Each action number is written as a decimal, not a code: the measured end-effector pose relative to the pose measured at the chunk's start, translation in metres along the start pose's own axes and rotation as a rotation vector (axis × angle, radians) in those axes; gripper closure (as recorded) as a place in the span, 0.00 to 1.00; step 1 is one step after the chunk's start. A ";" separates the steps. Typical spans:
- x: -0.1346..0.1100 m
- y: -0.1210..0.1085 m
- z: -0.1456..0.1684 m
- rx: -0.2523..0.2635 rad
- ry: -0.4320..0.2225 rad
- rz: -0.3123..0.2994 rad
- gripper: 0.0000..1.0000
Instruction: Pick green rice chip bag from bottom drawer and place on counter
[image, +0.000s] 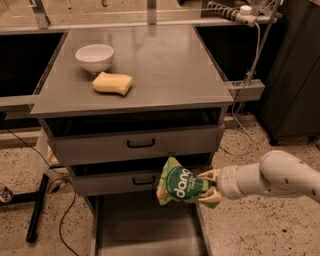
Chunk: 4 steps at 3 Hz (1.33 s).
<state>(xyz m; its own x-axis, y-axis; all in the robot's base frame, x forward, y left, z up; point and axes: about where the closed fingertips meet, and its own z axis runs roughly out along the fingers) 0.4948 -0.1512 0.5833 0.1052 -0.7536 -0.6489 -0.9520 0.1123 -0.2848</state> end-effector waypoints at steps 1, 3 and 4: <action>-0.056 -0.005 -0.060 0.053 0.036 -0.101 1.00; -0.173 -0.033 -0.170 0.134 0.108 -0.248 1.00; -0.220 -0.061 -0.211 0.112 0.120 -0.267 1.00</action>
Offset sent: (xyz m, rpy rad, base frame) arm -0.0533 0.0193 0.2628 -0.2030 -0.3214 0.0786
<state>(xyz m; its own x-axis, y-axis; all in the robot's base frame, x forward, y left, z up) 0.4691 -0.1288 0.8927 0.3059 -0.8365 -0.4547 -0.8570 -0.0339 -0.5142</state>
